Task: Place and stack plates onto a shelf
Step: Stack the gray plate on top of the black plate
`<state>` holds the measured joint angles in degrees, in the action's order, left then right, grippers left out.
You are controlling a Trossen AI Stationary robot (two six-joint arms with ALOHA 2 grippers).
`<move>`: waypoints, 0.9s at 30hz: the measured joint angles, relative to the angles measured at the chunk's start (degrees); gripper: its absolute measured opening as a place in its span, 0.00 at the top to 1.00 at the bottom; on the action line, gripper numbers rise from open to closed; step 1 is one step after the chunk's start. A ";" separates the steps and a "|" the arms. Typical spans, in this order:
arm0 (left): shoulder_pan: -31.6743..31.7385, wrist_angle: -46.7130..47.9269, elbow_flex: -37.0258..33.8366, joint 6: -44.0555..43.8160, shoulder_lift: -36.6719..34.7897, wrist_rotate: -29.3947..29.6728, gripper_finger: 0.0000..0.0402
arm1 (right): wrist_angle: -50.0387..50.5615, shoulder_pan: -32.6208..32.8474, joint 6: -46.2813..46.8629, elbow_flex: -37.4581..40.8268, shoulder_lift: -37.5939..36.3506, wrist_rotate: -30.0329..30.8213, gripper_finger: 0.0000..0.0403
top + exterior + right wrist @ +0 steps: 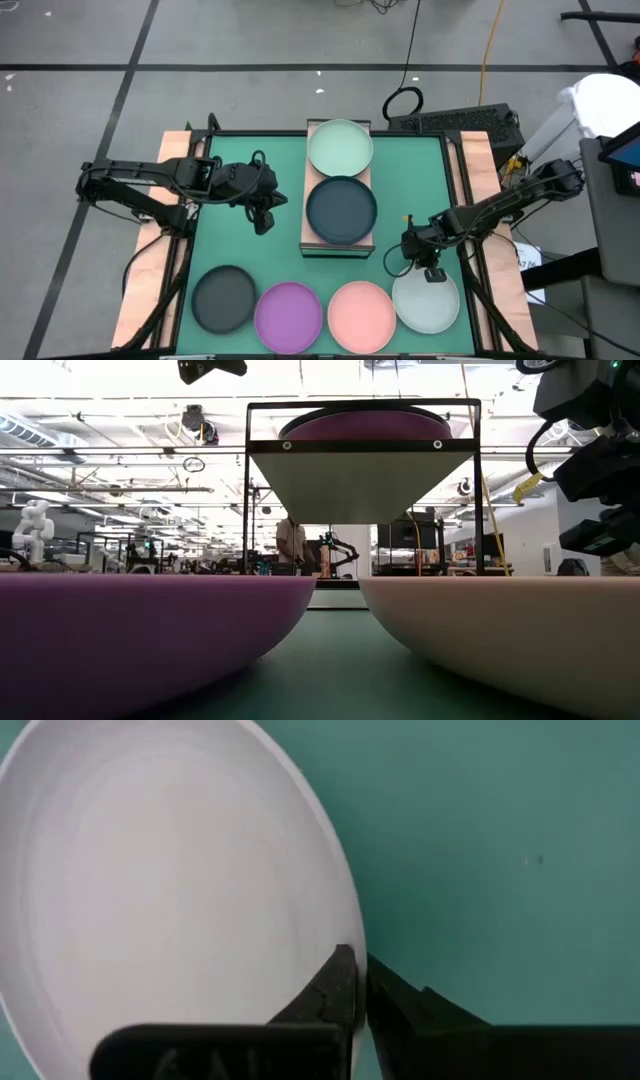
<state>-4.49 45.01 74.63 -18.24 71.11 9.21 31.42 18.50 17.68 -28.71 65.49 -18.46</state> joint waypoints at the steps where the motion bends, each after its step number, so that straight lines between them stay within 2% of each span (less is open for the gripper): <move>1: 0.00 0.00 0.00 -0.02 0.00 0.00 0.94 | 0.04 0.00 0.73 0.00 0.00 -0.09 0.99; 12: 0.00 0.00 0.00 0.06 0.00 -0.01 0.94 | 0.57 0.00 10.19 -4.09 -0.57 0.44 1.00; 27: 0.00 0.33 0.01 3.10 0.00 -0.02 0.94 | 7.64 0.00 19.15 -12.58 -2.25 0.18 1.00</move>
<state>-4.49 45.34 74.64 -15.14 71.11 9.19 39.05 18.50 36.82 -41.29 63.25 -18.28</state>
